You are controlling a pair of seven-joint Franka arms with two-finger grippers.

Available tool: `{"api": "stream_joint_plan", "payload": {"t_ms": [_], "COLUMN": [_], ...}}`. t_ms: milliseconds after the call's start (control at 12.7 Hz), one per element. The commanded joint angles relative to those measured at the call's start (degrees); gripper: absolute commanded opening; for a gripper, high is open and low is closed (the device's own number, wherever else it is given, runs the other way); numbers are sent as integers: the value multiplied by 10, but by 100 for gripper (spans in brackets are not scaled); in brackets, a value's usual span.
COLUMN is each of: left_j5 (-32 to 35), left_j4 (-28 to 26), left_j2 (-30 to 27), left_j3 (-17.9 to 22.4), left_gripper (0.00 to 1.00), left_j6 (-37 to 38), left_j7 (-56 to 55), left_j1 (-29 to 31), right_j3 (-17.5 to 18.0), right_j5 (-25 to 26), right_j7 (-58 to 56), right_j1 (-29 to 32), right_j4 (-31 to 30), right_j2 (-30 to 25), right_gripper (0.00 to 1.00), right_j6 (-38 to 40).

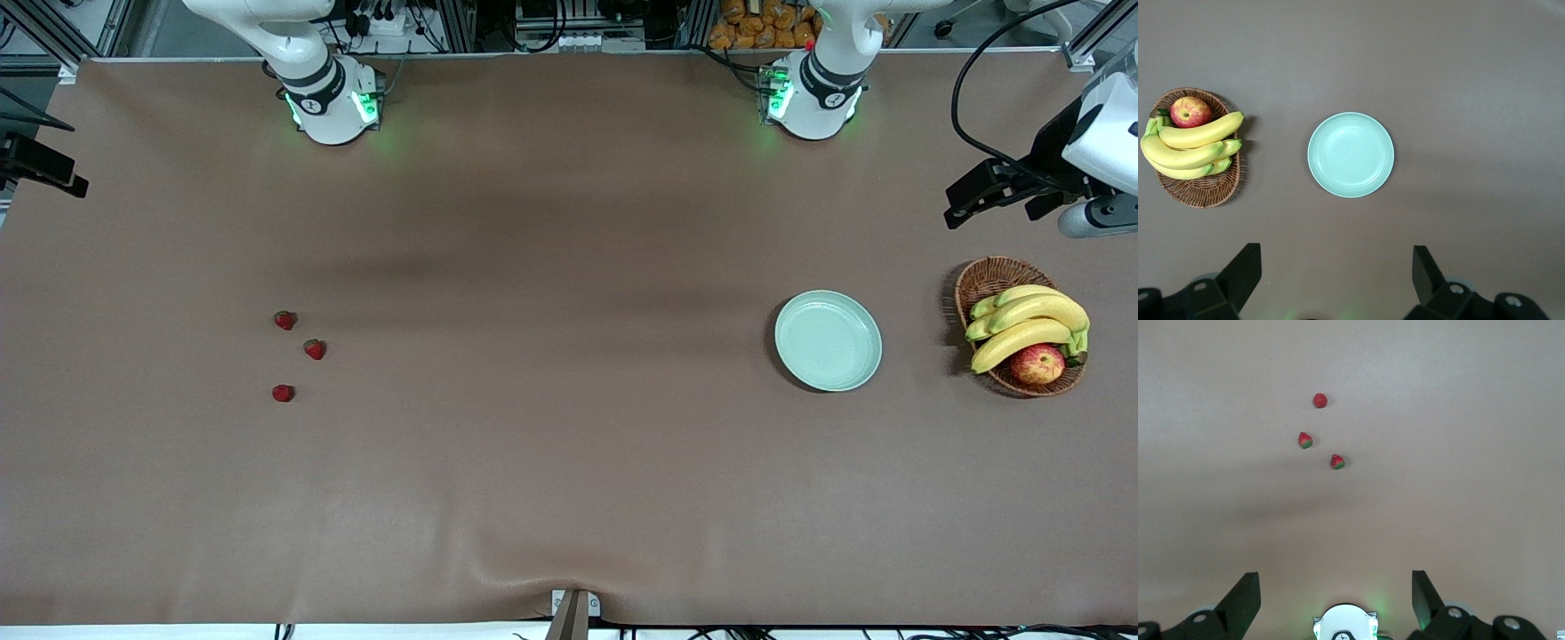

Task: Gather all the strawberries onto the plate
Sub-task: 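Reach the right gripper down to the nearest red strawberry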

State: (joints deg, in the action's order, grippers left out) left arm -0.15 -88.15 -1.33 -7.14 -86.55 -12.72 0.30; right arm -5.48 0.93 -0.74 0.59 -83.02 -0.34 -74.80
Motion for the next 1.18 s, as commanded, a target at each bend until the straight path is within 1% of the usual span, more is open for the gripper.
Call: {"api": "stream_joint_plan", "payload": {"t_ms": [0, 314, 471, 629, 786, 943, 1021, 1100], "left_j5": [-8, -3, -3, -3, -3, -3, -3, -4], "left_j4": [8, 18, 15, 14, 13, 13, 13, 13], "left_j2": [1, 7, 8, 8, 7, 6, 6, 6], "left_j3": [5, 5, 5, 5, 5, 5, 5, 5], "left_gripper": [100, 100, 100, 100, 100, 100, 100, 100], "left_j6": [10, 10, 10, 10, 10, 10, 9, 9], "left_j7": [5, 16, 18, 19, 18, 19, 19, 19], "left_j1": [0, 0, 0, 4, 5, 8, 8, 10], "right_j3": [0, 0, 0, 1, 1, 1, 1, 1], "right_j5": [3, 3, 4, 3, 3, 3, 3, -7], "right_j7": [9, 9, 9, 9, 9, 8, 7, 6], "right_j1": [-8, -9, -8, -9, -11, -12, -12, -16], "right_j4": [-8, -8, -8, -13, -28, -29, -29, -29], "right_j2": [-8, -8, 9, 52, 100, 161, 194, 220], "right_gripper": [100, 100, 100, 100, 100, 100, 100, 100], "right_j6": [-8, -7, -39, -94, -165, -239, -267, -285]}}
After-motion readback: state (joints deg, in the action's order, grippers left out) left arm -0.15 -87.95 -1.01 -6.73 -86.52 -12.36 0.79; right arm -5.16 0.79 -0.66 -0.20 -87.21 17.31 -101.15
